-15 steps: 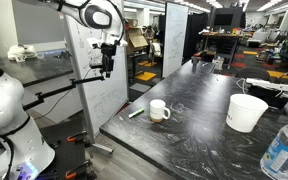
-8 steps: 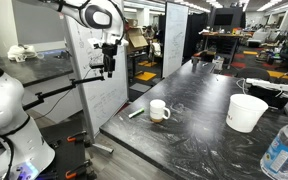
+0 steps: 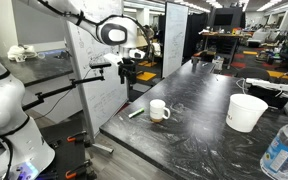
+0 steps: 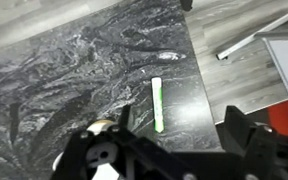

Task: Put the green marker inside the white and brown mug

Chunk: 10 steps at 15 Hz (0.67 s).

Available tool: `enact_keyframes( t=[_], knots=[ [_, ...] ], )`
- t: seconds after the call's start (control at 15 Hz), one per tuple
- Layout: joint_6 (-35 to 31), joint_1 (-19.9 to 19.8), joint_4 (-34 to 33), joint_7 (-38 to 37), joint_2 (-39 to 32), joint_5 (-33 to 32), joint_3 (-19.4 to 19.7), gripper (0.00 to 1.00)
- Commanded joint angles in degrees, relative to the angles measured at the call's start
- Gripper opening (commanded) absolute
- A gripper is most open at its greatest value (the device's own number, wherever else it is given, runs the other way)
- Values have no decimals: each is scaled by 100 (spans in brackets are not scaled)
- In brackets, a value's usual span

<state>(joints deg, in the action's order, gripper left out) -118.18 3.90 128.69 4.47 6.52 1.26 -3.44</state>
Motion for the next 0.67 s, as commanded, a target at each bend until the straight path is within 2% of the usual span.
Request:
enact_keyframes(
  t=[0.0,0.2,0.6],
  knots=[
    [-862,-31,129,574,-481,174,100,100],
    [-1441,-35,156,885,-1077,366,52,100],
    [-2003,-40,163,771,-1872,182,-83,100]
  ],
)
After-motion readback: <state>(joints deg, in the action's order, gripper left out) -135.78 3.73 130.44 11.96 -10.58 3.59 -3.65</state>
